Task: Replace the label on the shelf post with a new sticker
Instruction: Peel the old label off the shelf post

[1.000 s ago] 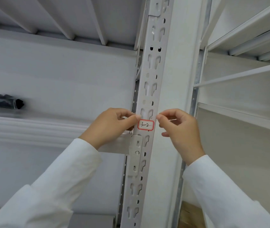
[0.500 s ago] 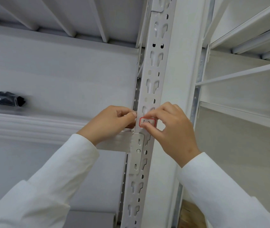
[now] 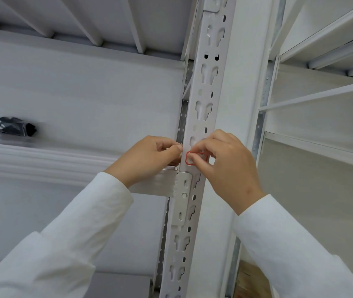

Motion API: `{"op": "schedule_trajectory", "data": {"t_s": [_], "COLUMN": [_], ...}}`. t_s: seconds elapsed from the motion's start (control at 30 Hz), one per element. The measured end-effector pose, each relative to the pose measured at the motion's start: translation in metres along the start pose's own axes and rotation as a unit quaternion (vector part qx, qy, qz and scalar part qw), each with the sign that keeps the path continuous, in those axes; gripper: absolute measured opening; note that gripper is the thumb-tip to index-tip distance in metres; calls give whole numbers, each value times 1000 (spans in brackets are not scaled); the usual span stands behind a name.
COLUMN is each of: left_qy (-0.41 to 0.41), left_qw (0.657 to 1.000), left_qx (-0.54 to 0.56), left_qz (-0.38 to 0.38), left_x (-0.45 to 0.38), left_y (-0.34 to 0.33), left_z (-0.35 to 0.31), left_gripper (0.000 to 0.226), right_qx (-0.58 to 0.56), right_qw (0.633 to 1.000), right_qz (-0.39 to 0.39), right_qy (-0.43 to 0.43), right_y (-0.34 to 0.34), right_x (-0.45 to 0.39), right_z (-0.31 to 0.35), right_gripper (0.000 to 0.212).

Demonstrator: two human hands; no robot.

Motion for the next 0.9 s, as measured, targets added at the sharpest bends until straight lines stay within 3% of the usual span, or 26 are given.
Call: {"op": "schedule_trajectory", "data": {"t_s": [0.33,0.53,0.7,0.9], "left_qy": [2,3,4,7], "left_qw": [1000,1000,1000,1000], "left_qx": [-14,-9,-5,-10], "left_qz": [-4,-7,-6,-7], "left_x": [0,0,0,1], "left_y": [0,-1,-1,-1], "left_z": [1,0,0,0], "left_gripper": [25,33,27,24], "right_qx": [7,16,47,10], "right_qw": [1000,999,996,995], "right_qz": [19,5,-8,-35], "right_qy": [18,28,72,90], "right_y": [2,-2,-3,-2], "right_x": [-3,0,-1,5], "right_z": [1,2,1,-4], "right_gripper": [8,8,13,12]}}
Point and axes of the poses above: each hand's wrist, its own x-axis away from the middle knuckle, its own y-axis out of the back of the hand, z = x × y, the point moved 2 cm from there along -x, towards the middle knuckle, and after that the axes turned 9 degrees about x, right-handed, at the moved point
